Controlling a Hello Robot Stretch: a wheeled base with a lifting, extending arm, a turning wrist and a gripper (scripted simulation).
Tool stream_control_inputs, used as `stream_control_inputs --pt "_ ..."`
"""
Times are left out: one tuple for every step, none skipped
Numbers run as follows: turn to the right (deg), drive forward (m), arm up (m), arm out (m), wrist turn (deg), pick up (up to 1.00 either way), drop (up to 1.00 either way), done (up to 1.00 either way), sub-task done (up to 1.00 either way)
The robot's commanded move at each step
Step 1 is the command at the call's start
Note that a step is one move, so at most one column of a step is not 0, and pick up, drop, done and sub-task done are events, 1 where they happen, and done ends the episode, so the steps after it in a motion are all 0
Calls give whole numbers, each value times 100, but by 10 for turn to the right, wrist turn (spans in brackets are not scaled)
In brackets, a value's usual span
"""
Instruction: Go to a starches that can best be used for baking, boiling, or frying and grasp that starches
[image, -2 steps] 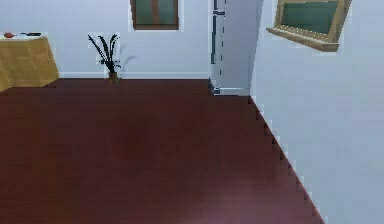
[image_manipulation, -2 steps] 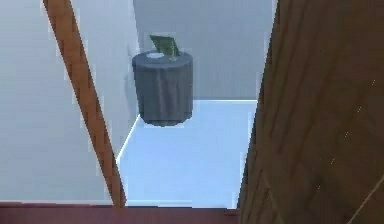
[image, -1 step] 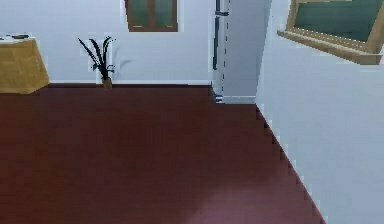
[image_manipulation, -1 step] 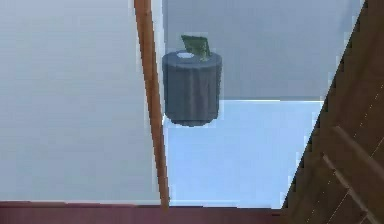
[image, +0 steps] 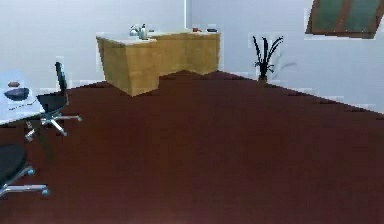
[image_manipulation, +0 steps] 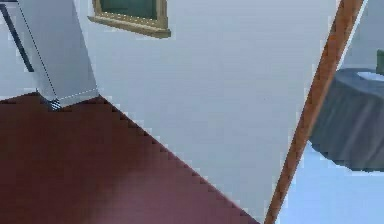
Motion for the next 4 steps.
stream_control_inputs --pt "-240 0 0 0 0 0 0 0 0" --pt "0 100 0 0 0 0 0 0 0" --pt "0 100 0 0 0 0 0 0 0" --pt "-90 0 0 0 0 0 0 0 0"
